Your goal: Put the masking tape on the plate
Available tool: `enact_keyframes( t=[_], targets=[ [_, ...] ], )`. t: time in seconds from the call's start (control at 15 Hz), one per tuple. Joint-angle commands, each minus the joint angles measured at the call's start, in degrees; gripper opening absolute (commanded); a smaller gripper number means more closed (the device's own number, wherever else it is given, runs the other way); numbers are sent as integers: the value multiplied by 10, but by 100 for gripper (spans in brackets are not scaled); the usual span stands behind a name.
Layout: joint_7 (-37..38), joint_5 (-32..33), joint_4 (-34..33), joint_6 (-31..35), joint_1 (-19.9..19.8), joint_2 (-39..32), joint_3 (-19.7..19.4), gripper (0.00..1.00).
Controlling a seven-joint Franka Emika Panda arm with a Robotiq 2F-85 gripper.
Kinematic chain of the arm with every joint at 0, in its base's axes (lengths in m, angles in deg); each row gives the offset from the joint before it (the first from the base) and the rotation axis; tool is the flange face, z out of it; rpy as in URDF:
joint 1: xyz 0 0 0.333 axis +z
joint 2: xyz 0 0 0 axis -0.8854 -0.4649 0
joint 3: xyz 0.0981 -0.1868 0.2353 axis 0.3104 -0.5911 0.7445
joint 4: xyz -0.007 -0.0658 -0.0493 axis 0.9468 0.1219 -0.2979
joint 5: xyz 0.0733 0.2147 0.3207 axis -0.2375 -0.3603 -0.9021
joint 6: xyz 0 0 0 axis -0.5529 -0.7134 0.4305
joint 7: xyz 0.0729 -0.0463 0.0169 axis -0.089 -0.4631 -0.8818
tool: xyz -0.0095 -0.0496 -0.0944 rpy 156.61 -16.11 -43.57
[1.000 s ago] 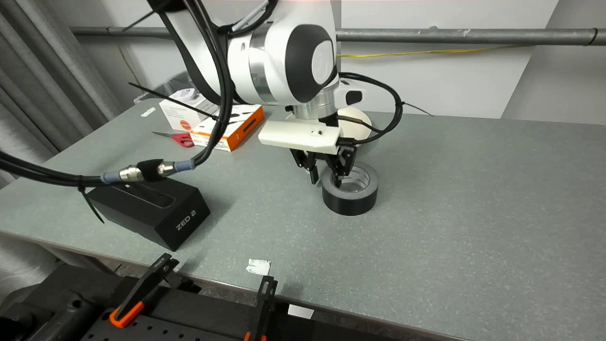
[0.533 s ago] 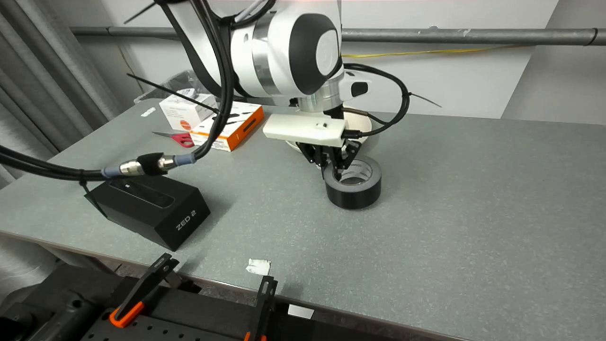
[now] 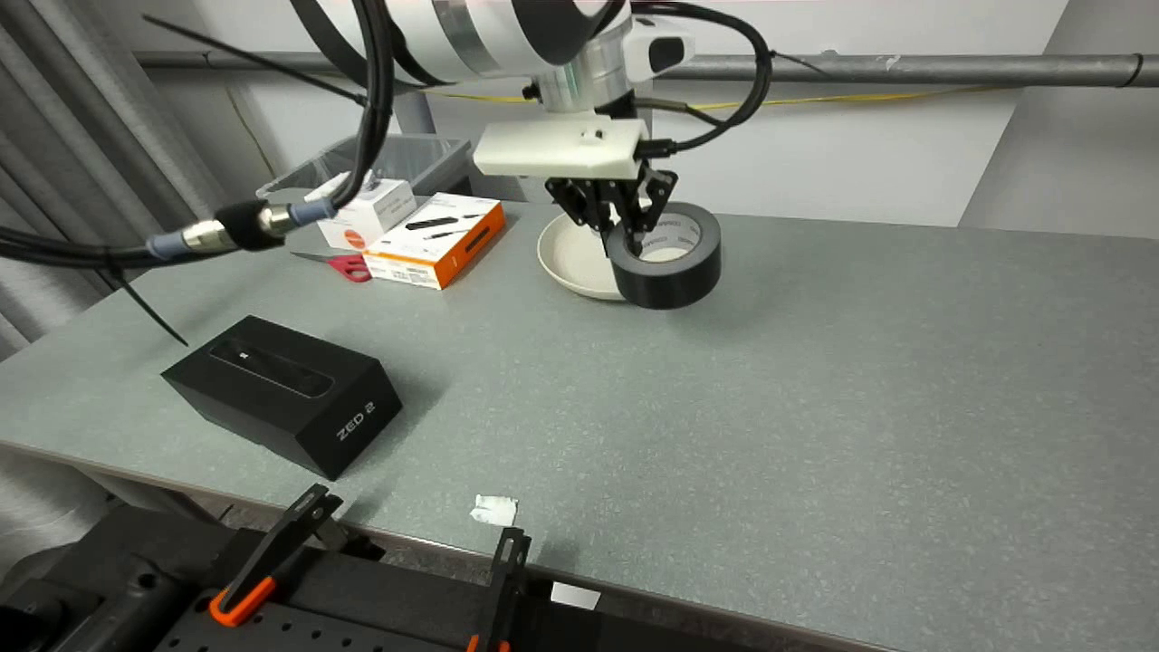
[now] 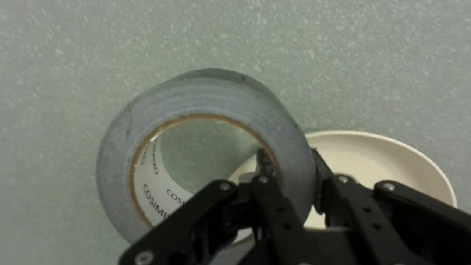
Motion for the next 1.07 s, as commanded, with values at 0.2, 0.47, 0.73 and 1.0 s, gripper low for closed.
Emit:
enact_keyframes(
  t=[0.2, 0.47, 0.73, 1.0],
  targets=[
    [2, -6, -20, -11, 14, 10, 25, 26],
    [5, -6, -21, -11, 17, 8, 27, 26],
    [-7, -33, -57, 2, 14, -24, 45, 6],
    [1, -57, -131, -6, 15, -81, 58, 6]
  ],
)
